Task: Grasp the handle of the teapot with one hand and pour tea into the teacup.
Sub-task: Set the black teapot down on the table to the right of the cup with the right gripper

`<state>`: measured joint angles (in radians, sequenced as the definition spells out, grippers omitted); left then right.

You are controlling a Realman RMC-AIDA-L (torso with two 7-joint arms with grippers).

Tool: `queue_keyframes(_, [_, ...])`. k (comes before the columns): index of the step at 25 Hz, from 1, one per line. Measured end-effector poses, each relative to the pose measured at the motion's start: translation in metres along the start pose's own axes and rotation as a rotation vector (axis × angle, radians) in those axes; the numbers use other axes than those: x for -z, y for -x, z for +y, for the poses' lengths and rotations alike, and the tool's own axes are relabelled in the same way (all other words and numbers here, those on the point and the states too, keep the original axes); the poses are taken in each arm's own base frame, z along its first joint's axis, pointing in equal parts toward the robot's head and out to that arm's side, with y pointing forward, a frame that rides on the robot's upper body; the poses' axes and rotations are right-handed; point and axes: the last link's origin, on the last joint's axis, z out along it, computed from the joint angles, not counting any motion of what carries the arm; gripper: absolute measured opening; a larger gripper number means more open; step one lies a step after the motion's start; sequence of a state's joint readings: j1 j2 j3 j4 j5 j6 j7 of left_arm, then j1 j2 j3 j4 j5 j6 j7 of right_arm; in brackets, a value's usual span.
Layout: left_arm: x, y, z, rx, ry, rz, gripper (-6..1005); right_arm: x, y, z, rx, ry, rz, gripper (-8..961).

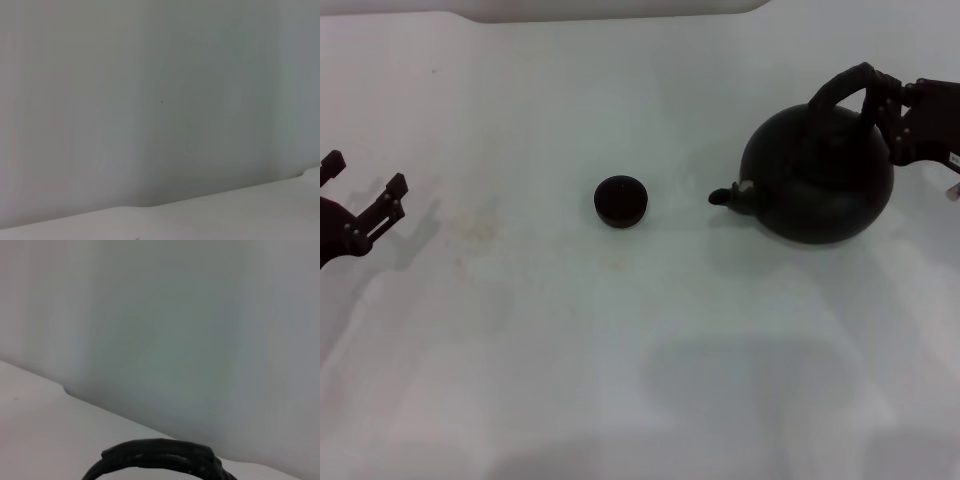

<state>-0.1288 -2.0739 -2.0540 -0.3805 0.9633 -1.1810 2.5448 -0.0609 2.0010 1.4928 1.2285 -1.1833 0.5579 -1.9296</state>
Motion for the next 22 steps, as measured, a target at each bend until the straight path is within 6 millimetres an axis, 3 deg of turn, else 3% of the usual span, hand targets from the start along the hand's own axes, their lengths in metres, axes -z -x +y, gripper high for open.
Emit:
queue_keyframes(19, [-0.0006,-0.0003,0.0002,-0.001,0.002,0.000,826,-0.0005,-0.0042,-0.0005,-0.024,0.011,0.006,107])
queue_keyframes(22, [-0.0006,-0.0003,0.0002,-0.001,0.002,0.000,826,-0.0007,-0.0047,-0.0008,-0.027,0.009,0.007,214])
